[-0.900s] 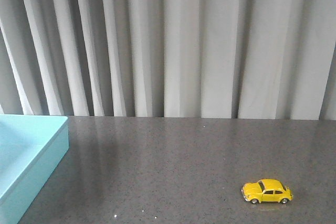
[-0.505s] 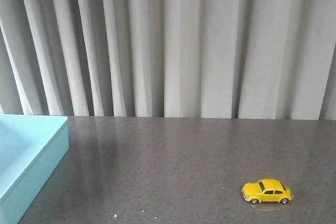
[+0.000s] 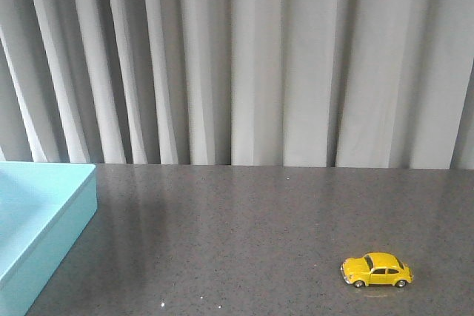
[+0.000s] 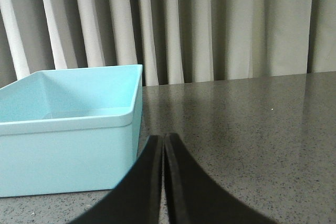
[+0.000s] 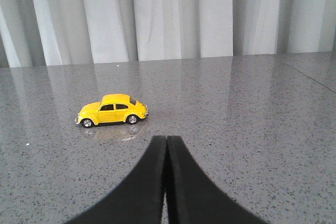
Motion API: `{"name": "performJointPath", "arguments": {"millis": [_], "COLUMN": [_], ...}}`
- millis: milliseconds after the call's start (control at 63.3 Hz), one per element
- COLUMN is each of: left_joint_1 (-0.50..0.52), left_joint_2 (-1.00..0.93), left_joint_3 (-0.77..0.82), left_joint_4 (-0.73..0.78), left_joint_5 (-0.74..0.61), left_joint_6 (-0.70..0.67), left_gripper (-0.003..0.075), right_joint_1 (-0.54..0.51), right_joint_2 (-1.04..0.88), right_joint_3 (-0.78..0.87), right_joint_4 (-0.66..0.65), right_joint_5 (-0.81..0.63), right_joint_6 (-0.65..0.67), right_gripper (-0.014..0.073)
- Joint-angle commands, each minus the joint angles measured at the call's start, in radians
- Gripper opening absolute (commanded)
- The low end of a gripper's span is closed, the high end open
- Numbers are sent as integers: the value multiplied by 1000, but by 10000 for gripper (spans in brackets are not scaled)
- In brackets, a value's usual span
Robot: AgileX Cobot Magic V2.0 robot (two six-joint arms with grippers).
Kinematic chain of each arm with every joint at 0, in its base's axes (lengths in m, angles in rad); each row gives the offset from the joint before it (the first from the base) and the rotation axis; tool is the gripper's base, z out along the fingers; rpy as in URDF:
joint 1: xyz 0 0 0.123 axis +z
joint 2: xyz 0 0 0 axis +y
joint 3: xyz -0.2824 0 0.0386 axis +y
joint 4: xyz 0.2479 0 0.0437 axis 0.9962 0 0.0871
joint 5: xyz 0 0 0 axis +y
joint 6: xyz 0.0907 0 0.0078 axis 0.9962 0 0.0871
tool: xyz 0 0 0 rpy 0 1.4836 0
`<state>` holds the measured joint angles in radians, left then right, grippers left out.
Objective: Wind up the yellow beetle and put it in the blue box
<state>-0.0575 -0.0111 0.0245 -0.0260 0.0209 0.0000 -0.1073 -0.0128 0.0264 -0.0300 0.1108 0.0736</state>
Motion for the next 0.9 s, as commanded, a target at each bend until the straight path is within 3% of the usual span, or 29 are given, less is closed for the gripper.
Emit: {"name": "performJointPath", "arguments": {"millis": [0,458,600,884], "left_joint_1": [-1,-1,-1,-1], "left_joint_2": [-16,-16,-16,-2], "left_joint_3": [-10,-10,-42,-326], "left_joint_4": [-5,-5,-6,-5], "left_joint_5": [-77,-90,-118,56], "left_joint_6": [-9,-9,-21,-40], "left_gripper": [-5,-5,-5,-5], "right_joint_1": [-5,-5,-5,-5], "right_joint_2": [-8,-8,-8,155], "right_joint_3": [4,4,-9,-319], "right_joint_4": [-3,-3,4,-59], "right_joint_5": [-70,-71,-129,-27], "right_joint_6": [-3,-3,-1,-12], "right_gripper": [-7,-7,-7,-7]}}
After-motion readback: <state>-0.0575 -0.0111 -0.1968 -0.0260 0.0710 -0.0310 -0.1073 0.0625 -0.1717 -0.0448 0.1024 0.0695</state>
